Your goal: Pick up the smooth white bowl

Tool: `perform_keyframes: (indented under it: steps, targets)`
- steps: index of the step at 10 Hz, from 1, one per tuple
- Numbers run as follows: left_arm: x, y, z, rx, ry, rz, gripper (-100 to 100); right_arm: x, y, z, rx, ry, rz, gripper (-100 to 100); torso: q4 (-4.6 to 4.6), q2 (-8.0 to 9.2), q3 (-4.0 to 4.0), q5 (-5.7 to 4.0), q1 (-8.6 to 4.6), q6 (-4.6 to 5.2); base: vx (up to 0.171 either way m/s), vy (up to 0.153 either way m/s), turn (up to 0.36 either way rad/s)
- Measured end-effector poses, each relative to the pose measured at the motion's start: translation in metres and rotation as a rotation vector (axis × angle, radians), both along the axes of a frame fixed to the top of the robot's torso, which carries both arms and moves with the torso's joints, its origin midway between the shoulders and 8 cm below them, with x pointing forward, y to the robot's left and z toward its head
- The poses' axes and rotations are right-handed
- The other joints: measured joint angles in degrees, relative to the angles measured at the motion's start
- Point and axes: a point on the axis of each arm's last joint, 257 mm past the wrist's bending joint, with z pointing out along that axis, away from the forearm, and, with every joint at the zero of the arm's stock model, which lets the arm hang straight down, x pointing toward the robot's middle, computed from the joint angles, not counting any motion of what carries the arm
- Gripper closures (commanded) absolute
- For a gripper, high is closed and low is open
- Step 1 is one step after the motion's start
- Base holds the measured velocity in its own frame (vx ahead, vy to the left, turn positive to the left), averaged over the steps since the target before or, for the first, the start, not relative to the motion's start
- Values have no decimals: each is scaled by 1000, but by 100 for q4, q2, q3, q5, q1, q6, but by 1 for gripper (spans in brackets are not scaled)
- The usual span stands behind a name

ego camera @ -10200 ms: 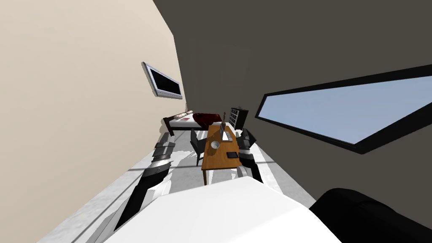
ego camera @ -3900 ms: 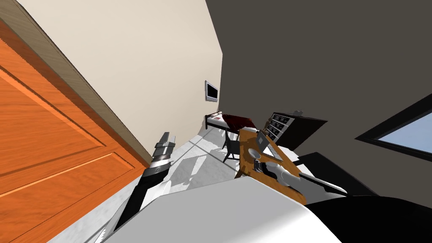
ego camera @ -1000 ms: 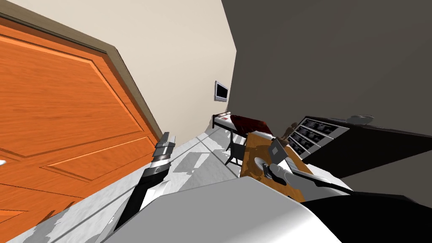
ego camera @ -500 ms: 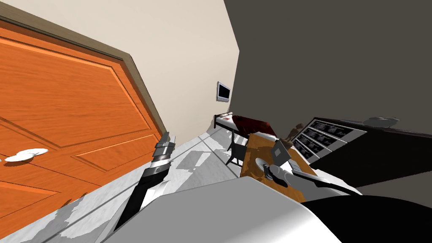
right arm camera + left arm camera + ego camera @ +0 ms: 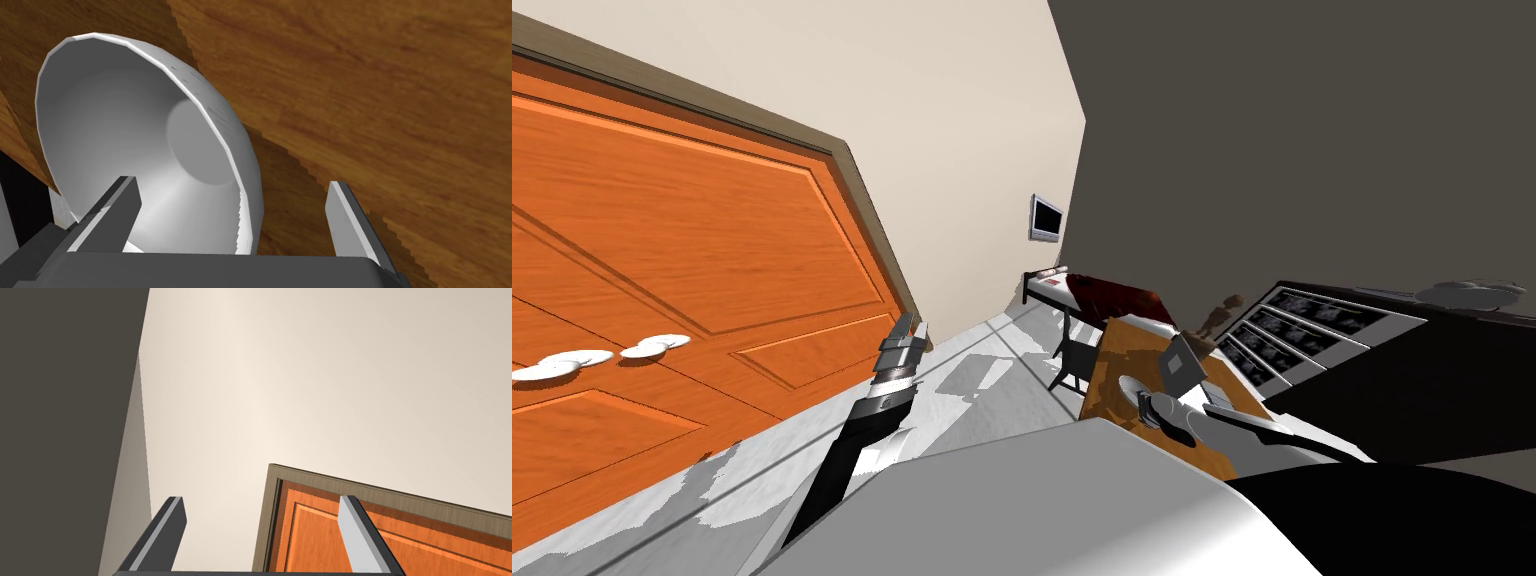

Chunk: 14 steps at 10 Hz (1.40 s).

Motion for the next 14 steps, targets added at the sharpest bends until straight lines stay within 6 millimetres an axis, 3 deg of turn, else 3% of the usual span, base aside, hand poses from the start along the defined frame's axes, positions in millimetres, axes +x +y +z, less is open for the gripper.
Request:
perform_keyframes:
  steps: [2, 3, 7, 8, 9, 14]
  targets:
    - [0, 0, 0, 0, 0, 0, 0, -3, -1, -2, -3, -2, -17, -100, 1, 6, 3, 0, -2, -1, -43, -17, 60]
    - [0, 0, 0, 0, 0, 0, 0, -3, -1, -2, -2, -4, -21, 100, 0, -2, -1, 0, 0, -1, 0, 0, 0]
    - [0, 0, 0, 0, 0, 0, 0, -3, -1, -1, -3, -5, -22, 100, -6, -17, -11, -1, 2, -3, 0, 0, 0]
    - [0, 0, 0, 0, 0, 0, 0, -3, -1, -1, -3, -5, -22, 0, -6, -18, -11, -1, 2, -3, 0, 0, 0]
    - [0, 0, 0, 0, 0, 0, 0, -3, -1, -1, -3, -5, -22, 100, -6, -18, -12, -1, 2, -3, 47, 16, -181]
    - [0, 0, 0, 0, 0, 0, 0, 6, 2, 3, 13, -5, 18, 100, -12, -51, -30, 4, 16, -4, 84, 32, -144]
